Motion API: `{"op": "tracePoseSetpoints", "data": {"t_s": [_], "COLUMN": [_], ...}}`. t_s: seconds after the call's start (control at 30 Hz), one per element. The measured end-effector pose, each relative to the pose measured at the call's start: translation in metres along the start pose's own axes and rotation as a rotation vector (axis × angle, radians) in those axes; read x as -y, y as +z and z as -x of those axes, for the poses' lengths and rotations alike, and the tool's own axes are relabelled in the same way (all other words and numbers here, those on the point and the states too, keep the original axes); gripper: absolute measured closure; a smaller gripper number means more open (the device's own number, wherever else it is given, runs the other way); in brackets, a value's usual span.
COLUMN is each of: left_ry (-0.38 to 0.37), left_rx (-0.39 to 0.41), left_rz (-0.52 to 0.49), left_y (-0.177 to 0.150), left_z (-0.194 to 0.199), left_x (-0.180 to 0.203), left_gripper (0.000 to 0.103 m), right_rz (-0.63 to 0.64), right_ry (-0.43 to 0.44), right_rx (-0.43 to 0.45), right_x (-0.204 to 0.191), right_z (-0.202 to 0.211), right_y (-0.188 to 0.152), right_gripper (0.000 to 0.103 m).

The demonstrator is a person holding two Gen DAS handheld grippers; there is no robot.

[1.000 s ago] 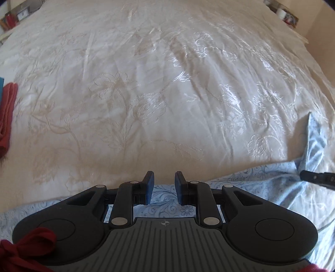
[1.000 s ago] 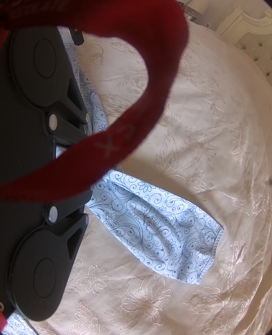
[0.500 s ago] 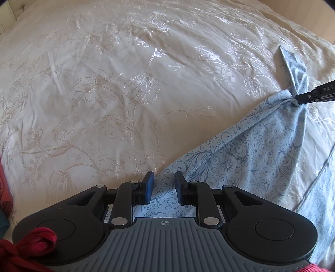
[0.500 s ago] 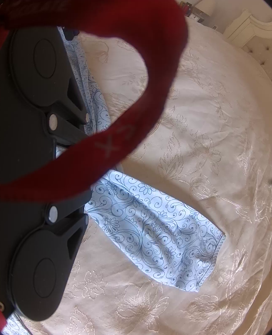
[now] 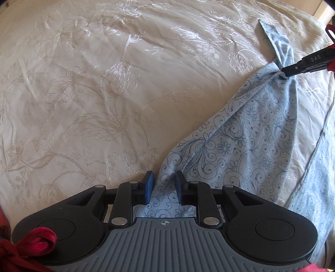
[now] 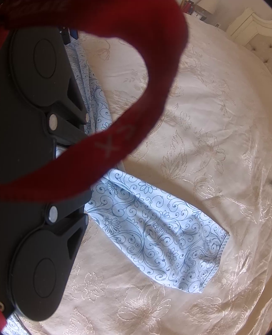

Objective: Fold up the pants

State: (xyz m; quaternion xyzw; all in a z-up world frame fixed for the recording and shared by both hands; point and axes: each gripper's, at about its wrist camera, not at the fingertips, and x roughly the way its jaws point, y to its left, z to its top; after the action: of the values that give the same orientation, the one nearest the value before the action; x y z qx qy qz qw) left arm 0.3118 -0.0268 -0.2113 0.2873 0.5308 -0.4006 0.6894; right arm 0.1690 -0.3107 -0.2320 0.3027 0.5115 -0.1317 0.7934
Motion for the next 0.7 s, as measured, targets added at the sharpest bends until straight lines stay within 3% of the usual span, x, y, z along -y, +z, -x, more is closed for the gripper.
{"op": "tracePoseSetpoints", "data": {"t_s": [0.13,0.2,0.3,0.47,0.7], "left_ry": [0.02,0.011,0.051,0.1,0.153], "left_rx": [-0.024,-0.008,0.026,0.144,0.279], "left_rz": [0.009,0.045,0.105,0.195,0.198], "left_y": [0.003,0.003,-0.002,-0.016,-0.048], "left_z": [-0.012,-0.01,0.0,0.053,0.135], "left_x": [0.004,0.005,0.012,0.031,0.094], "left_gripper": [0.082,0.099,0.101,0.101,0.102], "right_rz": [-0.005,-0.004,-0.008,-0.01,-0.012], "right_ry": [0.002,0.003,0.004,0.009,0.011], "right_rx": [0.001,0.01,0.03,0.08,0.117], "right_x": [0.002,0.001,0.002,0.005,0.013], "right_z": [0.0,0.0,0.008,0.042,0.105], "right_y": [-0.001,-0.002,-0.003,-0.009,-0.041], "right_gripper": [0.097,0.097,0.097,0.097,0.097]}}
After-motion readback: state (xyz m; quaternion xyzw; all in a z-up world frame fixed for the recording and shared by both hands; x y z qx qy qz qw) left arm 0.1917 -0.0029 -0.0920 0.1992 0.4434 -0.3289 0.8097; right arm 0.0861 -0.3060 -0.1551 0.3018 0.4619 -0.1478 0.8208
